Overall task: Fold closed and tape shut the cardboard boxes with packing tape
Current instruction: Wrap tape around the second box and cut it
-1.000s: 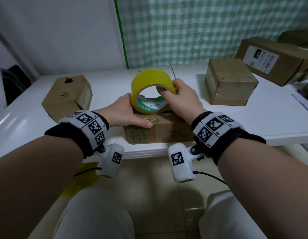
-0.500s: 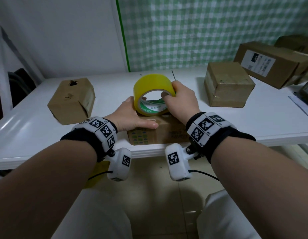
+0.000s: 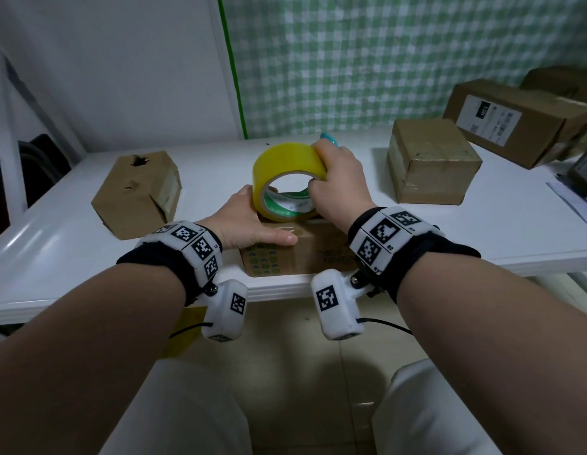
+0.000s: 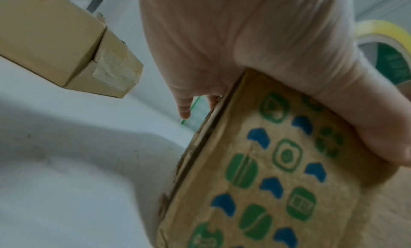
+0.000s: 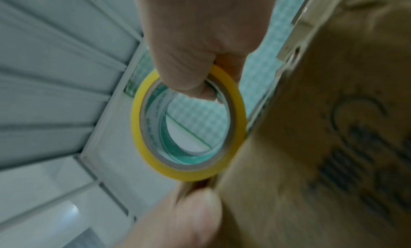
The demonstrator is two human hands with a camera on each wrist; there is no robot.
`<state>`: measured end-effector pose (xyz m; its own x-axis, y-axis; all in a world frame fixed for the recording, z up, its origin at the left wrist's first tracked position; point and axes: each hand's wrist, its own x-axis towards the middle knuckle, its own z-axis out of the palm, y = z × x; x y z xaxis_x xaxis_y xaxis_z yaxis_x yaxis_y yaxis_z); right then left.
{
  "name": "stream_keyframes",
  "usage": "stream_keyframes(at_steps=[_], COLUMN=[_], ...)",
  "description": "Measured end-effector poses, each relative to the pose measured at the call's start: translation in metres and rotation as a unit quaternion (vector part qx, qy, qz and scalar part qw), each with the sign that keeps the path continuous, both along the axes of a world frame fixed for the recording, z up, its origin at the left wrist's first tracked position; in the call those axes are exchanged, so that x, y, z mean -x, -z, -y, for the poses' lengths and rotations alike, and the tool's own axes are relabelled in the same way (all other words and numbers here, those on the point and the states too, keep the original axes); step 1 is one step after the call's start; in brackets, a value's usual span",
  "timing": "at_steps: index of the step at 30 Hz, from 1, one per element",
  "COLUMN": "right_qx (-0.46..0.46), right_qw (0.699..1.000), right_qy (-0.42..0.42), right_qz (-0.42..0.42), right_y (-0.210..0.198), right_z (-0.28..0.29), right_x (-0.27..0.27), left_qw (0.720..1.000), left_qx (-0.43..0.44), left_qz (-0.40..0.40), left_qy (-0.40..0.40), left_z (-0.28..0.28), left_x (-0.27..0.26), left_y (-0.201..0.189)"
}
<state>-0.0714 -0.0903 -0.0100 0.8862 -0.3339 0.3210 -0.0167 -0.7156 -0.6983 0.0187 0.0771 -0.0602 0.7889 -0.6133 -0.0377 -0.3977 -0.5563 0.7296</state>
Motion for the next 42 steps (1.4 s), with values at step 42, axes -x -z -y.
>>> stream_keyframes(at_steps=[42], right_qx=[0.25], right_qw=[0.967], right_qy=[0.05], right_qz=[-0.005], right_y=[-0.035], right_z=[0.105], right_x=[0.051], left_qw=[0.987], left_qx=[-0.131], left_qz=[0.059], left_qy=[0.065], left_z=[0.036], left_x=[0.034], left_y=[-0.043])
